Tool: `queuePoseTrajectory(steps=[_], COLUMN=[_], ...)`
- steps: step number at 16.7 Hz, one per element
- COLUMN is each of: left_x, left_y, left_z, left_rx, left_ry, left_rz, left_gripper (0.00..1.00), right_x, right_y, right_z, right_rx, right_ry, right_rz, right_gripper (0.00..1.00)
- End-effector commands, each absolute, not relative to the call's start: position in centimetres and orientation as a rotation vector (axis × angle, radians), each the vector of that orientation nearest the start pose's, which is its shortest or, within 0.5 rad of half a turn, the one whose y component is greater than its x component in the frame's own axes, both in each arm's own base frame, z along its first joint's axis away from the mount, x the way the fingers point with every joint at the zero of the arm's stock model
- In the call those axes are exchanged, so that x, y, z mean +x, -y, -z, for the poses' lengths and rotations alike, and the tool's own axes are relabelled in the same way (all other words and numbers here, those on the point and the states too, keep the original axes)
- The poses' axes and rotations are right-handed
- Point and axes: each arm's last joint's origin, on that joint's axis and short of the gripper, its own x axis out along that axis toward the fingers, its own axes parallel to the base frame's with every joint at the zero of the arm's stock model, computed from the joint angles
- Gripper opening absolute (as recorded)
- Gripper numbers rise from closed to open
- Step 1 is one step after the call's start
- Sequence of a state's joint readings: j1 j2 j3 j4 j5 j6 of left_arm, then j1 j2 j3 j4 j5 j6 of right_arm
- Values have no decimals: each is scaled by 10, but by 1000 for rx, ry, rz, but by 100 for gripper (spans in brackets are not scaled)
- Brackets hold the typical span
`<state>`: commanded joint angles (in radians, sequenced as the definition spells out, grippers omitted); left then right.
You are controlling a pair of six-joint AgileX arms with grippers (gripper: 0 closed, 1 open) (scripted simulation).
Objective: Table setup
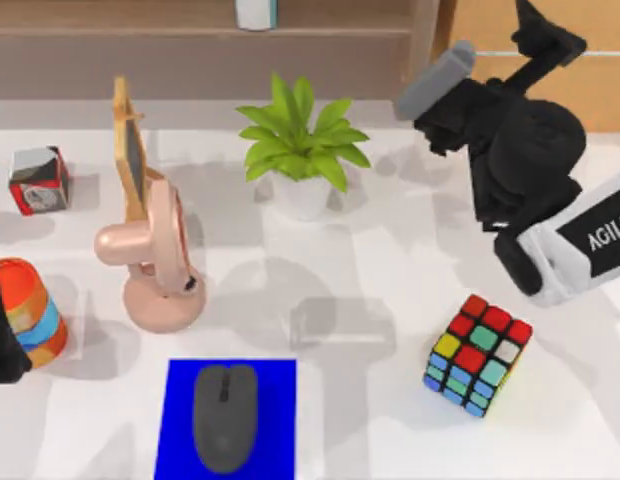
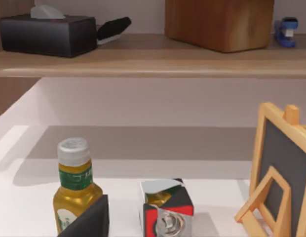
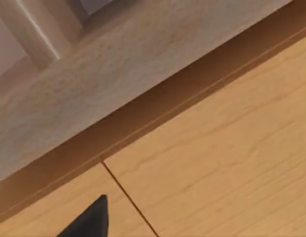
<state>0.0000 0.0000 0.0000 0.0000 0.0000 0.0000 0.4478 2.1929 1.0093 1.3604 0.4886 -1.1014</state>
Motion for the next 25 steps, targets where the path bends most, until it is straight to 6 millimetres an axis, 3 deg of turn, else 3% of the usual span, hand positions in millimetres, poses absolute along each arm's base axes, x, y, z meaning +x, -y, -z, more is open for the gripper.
queuePoseTrajectory(steps=[5,9,12,16,19,25], left_x=[106,106,106,106,106,106], left_y=[1,1,1,1,1,1], left_z=[-160,-160,-160,-160,-160,-160], left_rx=[0,0,0,0,0,0], left_ry=[0,0,0,0,0,0], left_rz=[0,0,0,0,0,0], left_gripper=[100,100,100,100,100,100], right_x=[373,371,382,398,415,416], right_y=[-257,-336,-374,-394,-389,-389], right_z=[-161,-177,-201,-214,-206,-206], right_rx=[-526,-310,-174,-38,-15,-14], right_ry=[251,199,129,51,14,11], right_rz=[-17,-144,-139,-79,-1,4], right_gripper=[100,100,100,100,100,100])
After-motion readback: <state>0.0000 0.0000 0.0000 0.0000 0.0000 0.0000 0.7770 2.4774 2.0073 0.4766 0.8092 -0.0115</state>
